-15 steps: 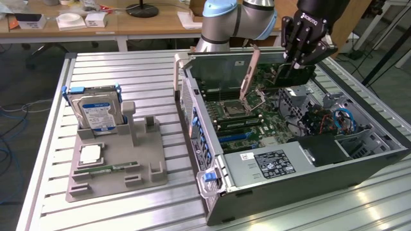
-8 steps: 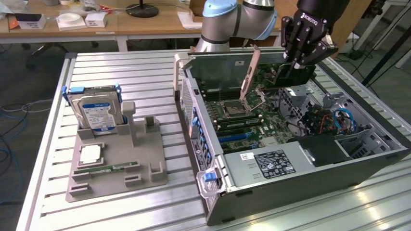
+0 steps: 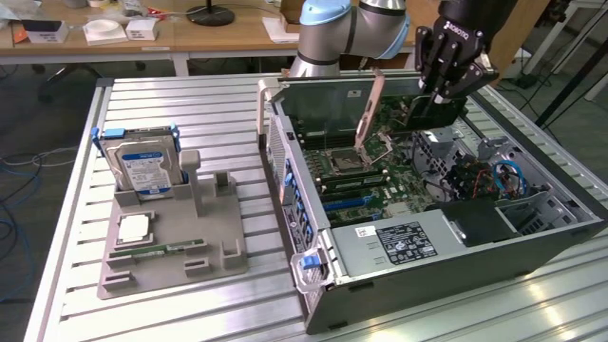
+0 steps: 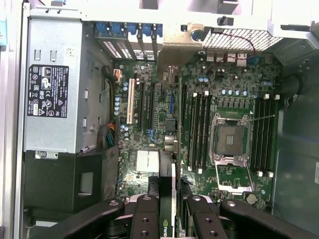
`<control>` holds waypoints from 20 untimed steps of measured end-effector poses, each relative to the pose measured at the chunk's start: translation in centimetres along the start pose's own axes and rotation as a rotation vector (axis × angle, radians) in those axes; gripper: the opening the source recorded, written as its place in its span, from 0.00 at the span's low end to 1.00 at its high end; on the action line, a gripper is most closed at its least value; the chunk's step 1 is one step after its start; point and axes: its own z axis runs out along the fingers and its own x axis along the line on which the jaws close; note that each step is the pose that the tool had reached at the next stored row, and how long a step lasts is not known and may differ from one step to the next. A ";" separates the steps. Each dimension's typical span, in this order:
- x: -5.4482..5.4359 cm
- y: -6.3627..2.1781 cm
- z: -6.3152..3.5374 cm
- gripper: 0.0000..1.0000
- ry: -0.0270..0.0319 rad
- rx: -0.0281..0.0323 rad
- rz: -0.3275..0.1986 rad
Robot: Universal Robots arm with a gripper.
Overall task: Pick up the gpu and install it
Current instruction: 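Insert the gpu into the slot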
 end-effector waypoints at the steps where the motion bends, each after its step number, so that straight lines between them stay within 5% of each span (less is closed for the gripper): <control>1: 0.0 -0.01 0.08 0.26 0.0001 0.0006 0.000; 20: -0.2 -0.04 0.88 0.26 0.0001 0.0028 0.005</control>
